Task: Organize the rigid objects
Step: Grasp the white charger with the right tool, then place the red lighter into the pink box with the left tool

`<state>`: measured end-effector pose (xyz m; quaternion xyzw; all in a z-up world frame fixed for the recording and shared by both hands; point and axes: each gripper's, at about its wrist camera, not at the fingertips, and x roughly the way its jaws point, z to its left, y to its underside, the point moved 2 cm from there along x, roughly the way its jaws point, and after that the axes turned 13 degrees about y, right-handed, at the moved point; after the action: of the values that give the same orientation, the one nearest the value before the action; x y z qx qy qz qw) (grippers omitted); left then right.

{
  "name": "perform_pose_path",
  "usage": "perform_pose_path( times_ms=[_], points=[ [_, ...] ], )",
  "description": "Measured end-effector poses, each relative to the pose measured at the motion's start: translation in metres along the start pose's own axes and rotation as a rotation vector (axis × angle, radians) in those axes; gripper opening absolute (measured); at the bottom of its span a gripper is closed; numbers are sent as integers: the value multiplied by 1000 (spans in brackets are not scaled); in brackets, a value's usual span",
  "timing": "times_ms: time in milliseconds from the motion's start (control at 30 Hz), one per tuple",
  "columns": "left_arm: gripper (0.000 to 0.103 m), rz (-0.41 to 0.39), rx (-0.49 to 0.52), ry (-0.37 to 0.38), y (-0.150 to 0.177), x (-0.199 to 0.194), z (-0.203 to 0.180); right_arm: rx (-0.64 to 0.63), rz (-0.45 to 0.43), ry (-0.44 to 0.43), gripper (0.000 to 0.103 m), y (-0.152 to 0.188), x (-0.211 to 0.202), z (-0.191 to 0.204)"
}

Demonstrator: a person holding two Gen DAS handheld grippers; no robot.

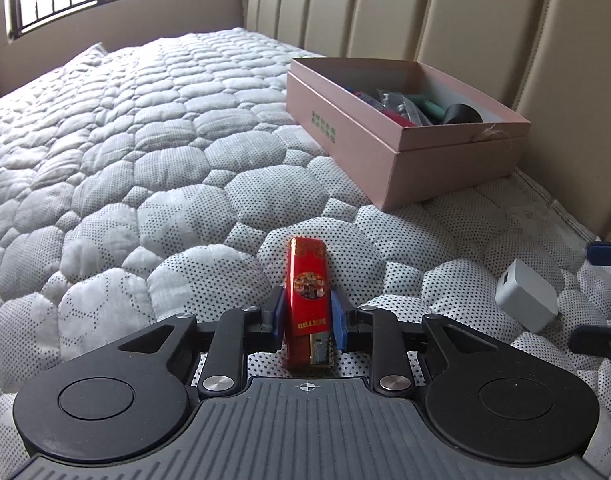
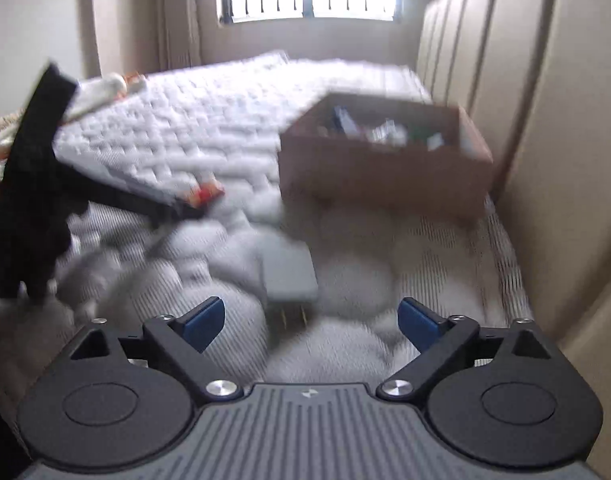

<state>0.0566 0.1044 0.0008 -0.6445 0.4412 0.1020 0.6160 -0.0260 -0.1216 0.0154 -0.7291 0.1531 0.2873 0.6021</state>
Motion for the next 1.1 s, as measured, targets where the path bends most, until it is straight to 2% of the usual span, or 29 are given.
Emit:
perform_pose_path(
  times_ms=[133, 200, 233, 267, 300, 467, 633, 767, 900, 1000, 1100],
  points=[
    [26, -16, -47, 19, 1, -4, 5, -15, 43, 13, 56, -15, 24, 11],
    [26, -22, -55, 21, 2, -6, 5, -18, 84, 11, 53, -19, 38, 15],
    [26, -24, -57, 19, 3, -8, 4, -19, 96, 11, 47, -19, 42, 17],
    [26, -25, -54, 16, 4, -10, 3, -20, 101, 11, 36, -20, 43, 18],
    [26, -25, -48, 14, 5, -12, 1, -21, 103, 5, 33, -21, 41, 18],
    [26, -28, 5, 36, 11, -26, -18, -41, 73, 15, 32, -19, 16, 17],
    [26, -2, 22, 116, 19, -39, -47, -46, 55, 63, 32, -13, -10, 6],
    [26, -1, 20, 188, 8, -43, -72, -32, 14, 81, 32, -7, -32, -8],
    [26, -39, 29, 216, -34, -37, -90, -3, -12, 95, 32, -8, -44, -21],
    [26, -102, 68, 177, -83, -27, -99, 10, -45, 111, 32, -8, -49, -30],
    [26, -186, 45, 143, -130, -9, -98, 19, -63, 115, 32, -5, -54, -37]
  ],
)
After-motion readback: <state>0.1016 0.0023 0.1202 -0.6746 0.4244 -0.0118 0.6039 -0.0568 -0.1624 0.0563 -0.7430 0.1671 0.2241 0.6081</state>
